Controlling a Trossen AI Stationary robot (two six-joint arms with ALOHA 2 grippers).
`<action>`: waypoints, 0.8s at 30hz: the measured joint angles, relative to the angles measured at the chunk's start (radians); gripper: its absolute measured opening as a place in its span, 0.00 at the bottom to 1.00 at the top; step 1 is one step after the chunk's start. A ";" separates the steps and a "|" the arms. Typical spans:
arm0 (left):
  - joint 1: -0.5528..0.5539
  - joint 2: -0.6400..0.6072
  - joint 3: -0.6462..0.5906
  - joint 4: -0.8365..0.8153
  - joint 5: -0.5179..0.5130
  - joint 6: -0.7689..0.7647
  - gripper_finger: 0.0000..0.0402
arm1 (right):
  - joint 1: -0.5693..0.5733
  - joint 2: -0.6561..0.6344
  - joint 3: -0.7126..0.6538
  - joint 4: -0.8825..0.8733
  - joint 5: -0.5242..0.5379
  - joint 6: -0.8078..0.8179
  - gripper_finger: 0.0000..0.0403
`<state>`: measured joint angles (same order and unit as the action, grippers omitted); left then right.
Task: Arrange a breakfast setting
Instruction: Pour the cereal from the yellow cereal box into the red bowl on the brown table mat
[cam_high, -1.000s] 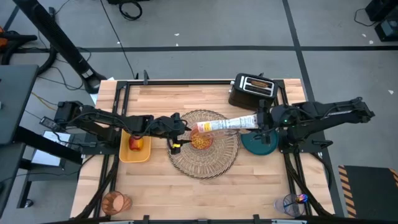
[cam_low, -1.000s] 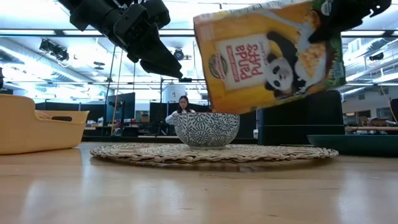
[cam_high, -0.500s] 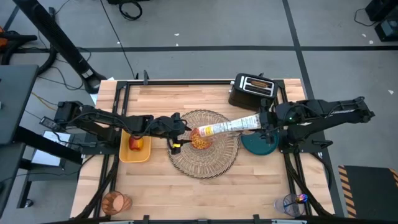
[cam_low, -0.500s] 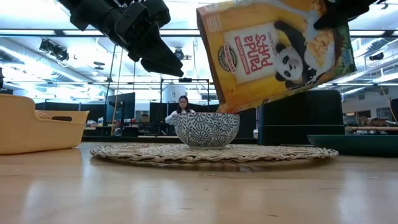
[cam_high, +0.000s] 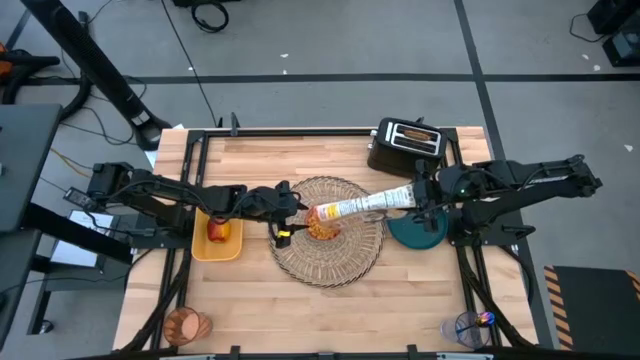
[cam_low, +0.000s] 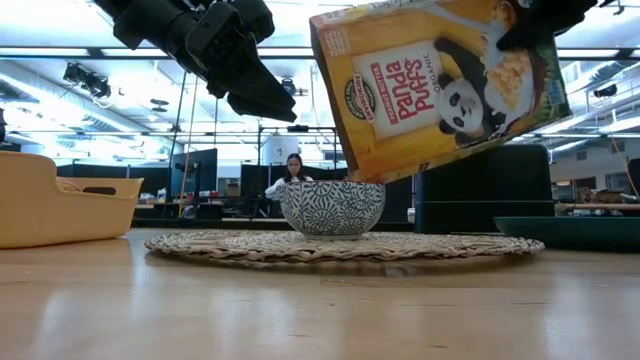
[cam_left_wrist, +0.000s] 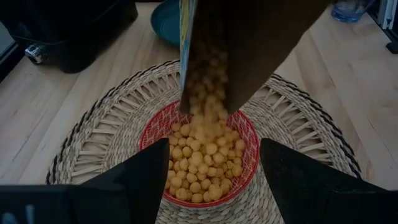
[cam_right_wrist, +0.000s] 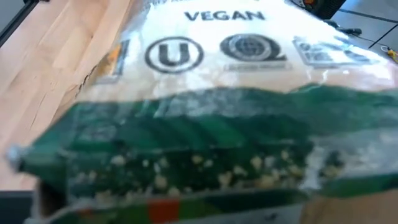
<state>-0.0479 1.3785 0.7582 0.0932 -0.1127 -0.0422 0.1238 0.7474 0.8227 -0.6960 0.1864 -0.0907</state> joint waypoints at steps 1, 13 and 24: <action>0.000 0.000 0.000 0.000 0.000 0.000 0.64 | 0.000 -0.001 0.000 0.000 0.000 0.006 0.49; -0.017 -0.024 0.001 -0.006 0.000 0.000 0.64 | -0.002 -0.005 -0.008 0.028 0.084 0.010 0.49; -0.031 -0.066 0.001 -0.017 0.000 0.001 0.64 | -0.002 0.009 -0.073 0.171 0.040 -0.017 0.49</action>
<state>-0.0784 1.3128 0.7589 0.0766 -0.1125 -0.0410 0.1219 0.7559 0.7496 -0.5252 0.2260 -0.1080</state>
